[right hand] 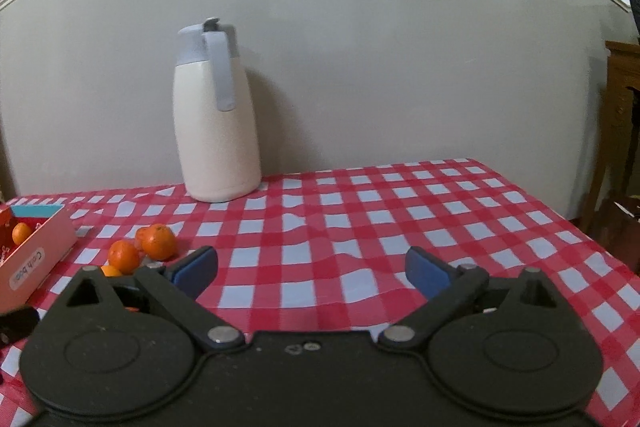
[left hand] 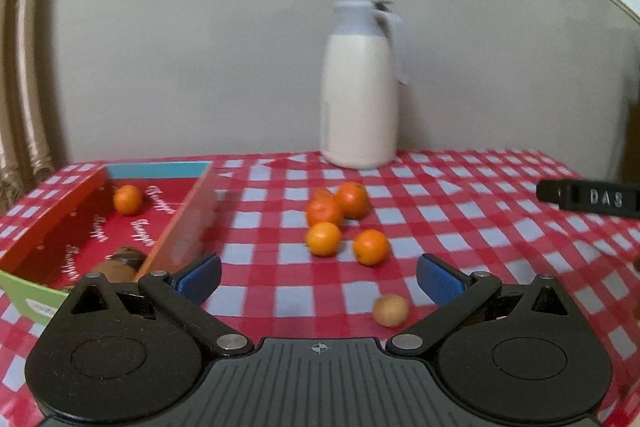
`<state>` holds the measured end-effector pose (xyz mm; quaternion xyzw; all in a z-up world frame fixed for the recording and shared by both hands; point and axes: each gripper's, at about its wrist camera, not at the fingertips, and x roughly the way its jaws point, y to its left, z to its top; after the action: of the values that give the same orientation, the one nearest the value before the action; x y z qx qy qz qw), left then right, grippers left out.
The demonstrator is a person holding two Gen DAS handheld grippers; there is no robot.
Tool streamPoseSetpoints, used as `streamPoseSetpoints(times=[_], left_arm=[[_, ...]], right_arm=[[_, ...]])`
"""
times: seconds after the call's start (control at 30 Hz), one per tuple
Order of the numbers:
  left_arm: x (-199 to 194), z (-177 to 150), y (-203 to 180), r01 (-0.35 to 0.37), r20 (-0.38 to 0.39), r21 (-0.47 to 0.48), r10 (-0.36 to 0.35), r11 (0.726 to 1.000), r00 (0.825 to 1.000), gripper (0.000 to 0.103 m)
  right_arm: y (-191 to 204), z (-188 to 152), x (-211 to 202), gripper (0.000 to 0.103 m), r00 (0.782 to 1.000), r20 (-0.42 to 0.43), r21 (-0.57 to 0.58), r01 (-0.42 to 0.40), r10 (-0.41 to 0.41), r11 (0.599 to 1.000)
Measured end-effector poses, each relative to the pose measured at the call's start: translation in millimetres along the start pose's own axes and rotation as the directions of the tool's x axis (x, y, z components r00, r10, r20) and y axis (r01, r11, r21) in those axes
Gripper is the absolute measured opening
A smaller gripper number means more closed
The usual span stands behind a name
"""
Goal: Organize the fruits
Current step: 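Move both tools back toward the remaining oranges, then grasp the small brown round fruit with the left gripper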
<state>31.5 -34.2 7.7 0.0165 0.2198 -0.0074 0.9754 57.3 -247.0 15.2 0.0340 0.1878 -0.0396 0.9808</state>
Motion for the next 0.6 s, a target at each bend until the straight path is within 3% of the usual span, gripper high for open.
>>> streamPoseSetpoints(times=[0.2,0.27,0.33,0.47,0.6], left_arm=[[7,-4,-24,0.018,-0.023,0.045,-0.017,0.999,1.0,0.101],[11,-5,-30,0.024,-0.04,0.05,-0.022,0.998,0.999,0.076],[18,-7,-34,0.04,-0.077,0.045,-0.037,0.998,0.996,0.064],[25,-12,-41,0.054,-0.108,0.046,-0.048,0.997,0.993,0.05],[31,-16,-46,0.052,-0.132,0.049,-0.045,0.997,0.99,0.045]], right_arm=[[-25,-3,-1,0.1,1.0,0.004,0.037,0.019,-0.019,0.999],[-29,-3,-2,0.1,0.999,0.007,0.041,0.033,-0.033,0.999],[-30,-4,-2,0.1,0.999,0.007,0.03,0.053,-0.053,0.998],[-33,-5,-2,0.1,0.998,0.005,0.022,0.059,-0.06,0.998],[-36,-5,-2,0.1,0.998,0.006,0.023,0.059,-0.06,0.998]])
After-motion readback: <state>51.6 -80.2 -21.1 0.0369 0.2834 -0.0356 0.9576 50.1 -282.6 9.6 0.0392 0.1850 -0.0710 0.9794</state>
